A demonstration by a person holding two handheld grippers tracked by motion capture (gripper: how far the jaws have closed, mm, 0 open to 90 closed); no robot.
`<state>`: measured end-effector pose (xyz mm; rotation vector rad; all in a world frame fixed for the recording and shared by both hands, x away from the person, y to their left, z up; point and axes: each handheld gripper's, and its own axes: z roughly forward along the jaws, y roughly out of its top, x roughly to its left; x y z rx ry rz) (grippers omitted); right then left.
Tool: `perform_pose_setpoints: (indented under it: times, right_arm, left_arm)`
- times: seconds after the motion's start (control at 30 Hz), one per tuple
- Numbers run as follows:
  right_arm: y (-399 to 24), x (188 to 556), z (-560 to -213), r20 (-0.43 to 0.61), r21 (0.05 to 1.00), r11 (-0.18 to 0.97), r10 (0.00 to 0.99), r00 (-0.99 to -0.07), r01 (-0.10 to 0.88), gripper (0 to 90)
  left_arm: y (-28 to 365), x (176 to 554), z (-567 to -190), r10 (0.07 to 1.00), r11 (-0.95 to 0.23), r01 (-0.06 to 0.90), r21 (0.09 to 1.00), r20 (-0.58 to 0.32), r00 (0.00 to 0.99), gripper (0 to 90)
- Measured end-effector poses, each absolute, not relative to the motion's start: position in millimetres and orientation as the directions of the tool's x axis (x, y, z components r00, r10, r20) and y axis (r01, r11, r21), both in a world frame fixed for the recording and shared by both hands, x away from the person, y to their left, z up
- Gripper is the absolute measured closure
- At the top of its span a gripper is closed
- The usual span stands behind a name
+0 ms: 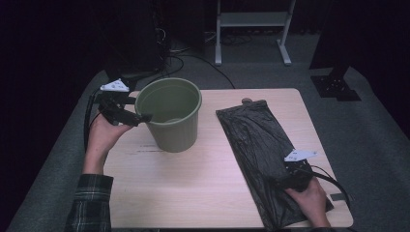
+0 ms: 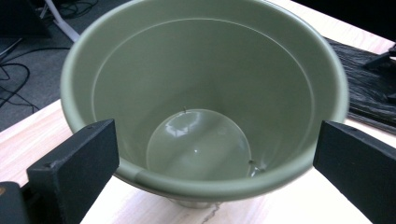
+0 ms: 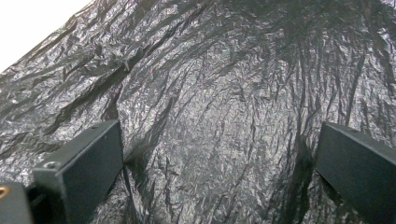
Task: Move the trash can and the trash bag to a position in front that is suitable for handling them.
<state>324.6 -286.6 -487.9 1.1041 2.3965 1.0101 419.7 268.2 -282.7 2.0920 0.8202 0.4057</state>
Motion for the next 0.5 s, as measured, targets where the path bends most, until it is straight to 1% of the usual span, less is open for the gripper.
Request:
perform_pose_setpoints:
  times: [0.23, 0.5]
  right_arm:
    - [-286, 325, -488, 0.009, 0.713, 0.454, 0.756, -0.654, 0.534, 0.0]
    - [-286, 324, -488, 0.009, 0.713, 0.456, 0.753, -0.658, 0.532, 0.0]
  left_arm:
    - [270, 430, -285, 0.687, -0.435, 0.421, 0.796, -0.009, 0.727, 0.0]
    - [276, 444, -295, 0.704, -0.439, 0.459, 0.772, -0.021, 0.71, 0.0]
